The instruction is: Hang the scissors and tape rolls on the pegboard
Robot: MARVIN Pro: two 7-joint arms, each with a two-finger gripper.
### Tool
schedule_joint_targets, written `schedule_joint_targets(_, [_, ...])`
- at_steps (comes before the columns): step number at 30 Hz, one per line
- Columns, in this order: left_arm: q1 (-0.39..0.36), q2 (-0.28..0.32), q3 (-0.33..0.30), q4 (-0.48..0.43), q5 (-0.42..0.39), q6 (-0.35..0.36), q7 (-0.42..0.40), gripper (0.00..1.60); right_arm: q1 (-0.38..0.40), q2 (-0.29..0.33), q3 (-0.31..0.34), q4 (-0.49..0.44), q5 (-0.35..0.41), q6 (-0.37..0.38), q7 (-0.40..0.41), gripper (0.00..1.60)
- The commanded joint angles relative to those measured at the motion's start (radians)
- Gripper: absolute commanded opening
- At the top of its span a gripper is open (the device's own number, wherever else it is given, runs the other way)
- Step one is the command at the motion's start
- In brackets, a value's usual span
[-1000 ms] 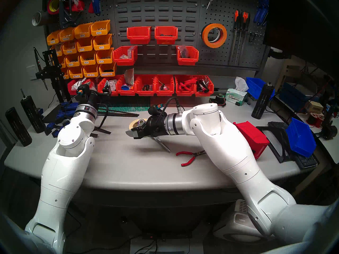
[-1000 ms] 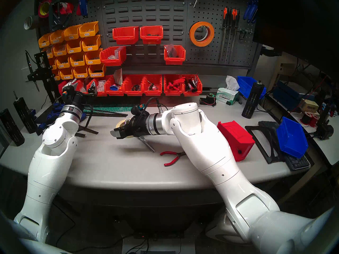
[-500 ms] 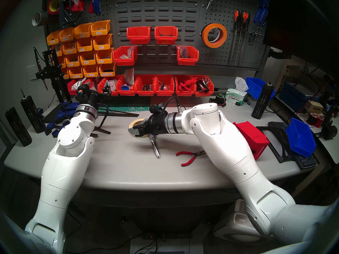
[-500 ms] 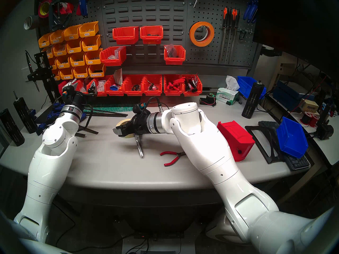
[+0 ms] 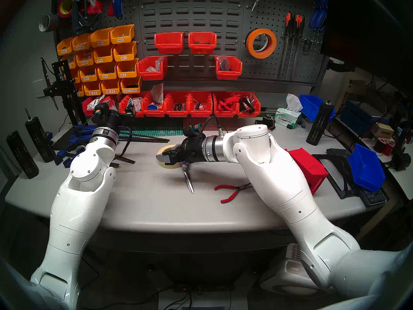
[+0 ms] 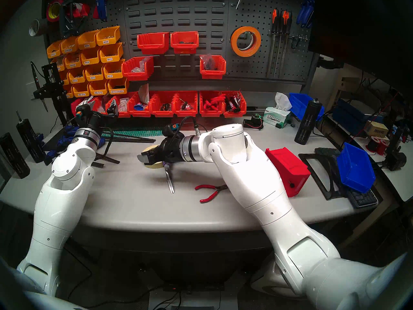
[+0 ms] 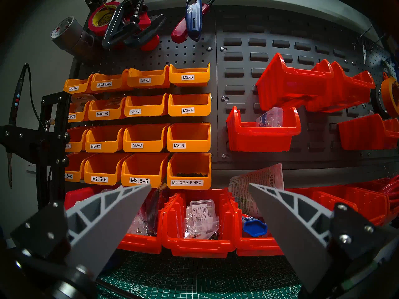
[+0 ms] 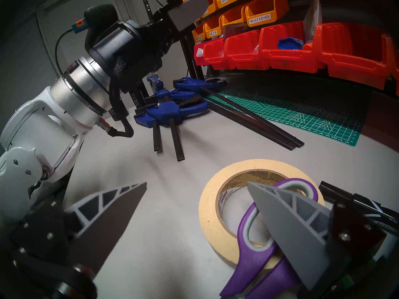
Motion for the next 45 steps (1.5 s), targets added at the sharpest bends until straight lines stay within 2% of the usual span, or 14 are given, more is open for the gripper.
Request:
schedule_joint_targets(1, [-0.03,0.001,-0.013,-0.029,-0.002,-0.012,0.002,1.6,0.008,0.021,0.02,-0.061,-0.003,0.024,-0.009,1.6])
schedule_joint_targets(11, [-0.03,0.001,-0.013,-0.029,-0.002,-0.013,0.003,1.6,-0.017,0.038,0.023,-0.084,-0.001,0.052,-0.028,1.6])
schedule_joint_targets(20, [-0.03,0.001,-0.013,-0.029,-0.002,-0.012,0.002,1.6,0.008,0.037,0.004,-0.07,-0.003,0.051,-0.028,1.6])
schedule_joint_targets(28, [-0.03,0.001,-0.013,-0.029,-0.002,-0.012,0.002,1.6,0.016,0.035,0.007,-0.079,-0.016,-0.019,-0.03,1.6])
schedule_joint_targets(30, [-0.03,0.001,-0.013,-0.029,-0.002,-0.012,0.002,1.6,0.017,0.036,0.01,-0.081,-0.013,-0.016,-0.028,1.6])
schedule_joint_targets(36, [-0.03,0.001,-0.013,-0.029,-0.002,-0.012,0.002,1.6,0.032,0.077,0.0,-0.093,-0.013,0.008,0.017,1.6])
schedule_joint_targets(40, [-0.03,0.002,-0.013,-0.029,-0.002,-0.012,0.002,1.6,0.087,0.123,-0.014,-0.078,-0.011,0.039,0.089,1.6])
schedule_joint_targets(45, [-0.029,0.002,-0.013,-0.029,-0.002,-0.012,0.002,1.6,0.132,0.138,-0.017,-0.054,-0.013,0.05,0.134,1.6])
